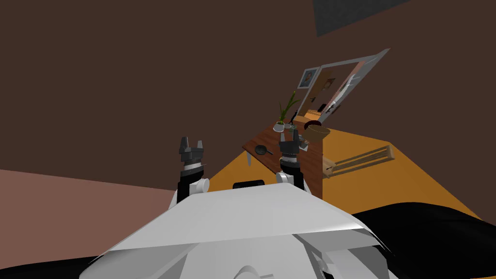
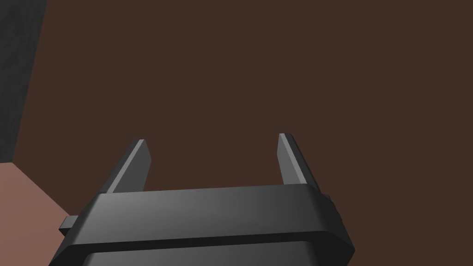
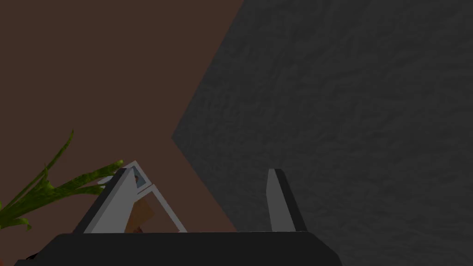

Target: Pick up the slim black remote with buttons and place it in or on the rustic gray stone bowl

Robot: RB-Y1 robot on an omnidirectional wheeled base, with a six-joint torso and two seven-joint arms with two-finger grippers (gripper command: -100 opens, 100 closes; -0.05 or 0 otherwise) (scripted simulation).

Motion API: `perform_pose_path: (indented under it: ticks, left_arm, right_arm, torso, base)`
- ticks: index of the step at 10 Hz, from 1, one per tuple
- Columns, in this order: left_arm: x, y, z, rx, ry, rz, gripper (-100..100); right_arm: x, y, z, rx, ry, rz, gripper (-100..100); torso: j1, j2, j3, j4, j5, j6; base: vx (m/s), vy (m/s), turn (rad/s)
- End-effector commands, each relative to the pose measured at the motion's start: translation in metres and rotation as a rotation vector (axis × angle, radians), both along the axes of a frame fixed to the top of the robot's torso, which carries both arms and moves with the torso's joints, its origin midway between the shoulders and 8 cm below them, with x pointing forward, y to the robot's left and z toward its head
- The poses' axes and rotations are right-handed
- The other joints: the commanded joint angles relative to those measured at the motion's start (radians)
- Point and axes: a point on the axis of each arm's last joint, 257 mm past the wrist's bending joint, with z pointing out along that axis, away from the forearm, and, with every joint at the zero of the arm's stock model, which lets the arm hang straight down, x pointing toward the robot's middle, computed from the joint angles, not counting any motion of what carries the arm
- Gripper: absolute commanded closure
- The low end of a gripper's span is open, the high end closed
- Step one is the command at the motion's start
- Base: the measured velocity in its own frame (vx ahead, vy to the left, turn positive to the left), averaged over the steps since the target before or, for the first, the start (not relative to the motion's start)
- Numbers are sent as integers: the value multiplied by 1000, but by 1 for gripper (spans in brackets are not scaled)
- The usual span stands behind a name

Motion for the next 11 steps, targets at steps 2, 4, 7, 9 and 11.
perform_pose_path:
  ticks: [2, 4, 7, 9, 11]
  left_arm:
    - [0, 0, 0, 0, 0, 0, 0]
    - [0, 0, 0, 0, 0, 0, 0]
    - [0, 0, 0, 0, 0, 0, 0]
    - [0, 0, 0, 0, 0, 0, 0]
    - [0, 0, 0, 0, 0, 0, 0]
  right_arm:
    - [6, 5, -21, -72, 62, 16, -100]
    - [11, 8, -44, -139, 126, 28, -100]
    - [16, 11, -76, -225, 209, 40, -100]
    - [17, 11, -95, -274, 256, 47, -100]
    - [16, 9, -135, -379, 352, 60, -100]
  torso:
    - [1, -1, 0, 0, 0, 0]
    - [3, -1, -1, 0, 1, 0]
    - [3, -2, -1, -1, 1, 0]
    - [2, -1, -1, 0, 1, 0]
    - [2, -1, -1, 0, 0, 0]
  base:
    - [18, 29, 79]
    - [25, 47, 91]
    - [31, 48, 88]
    - [17, 34, 57]
    - [26, 54, 136]
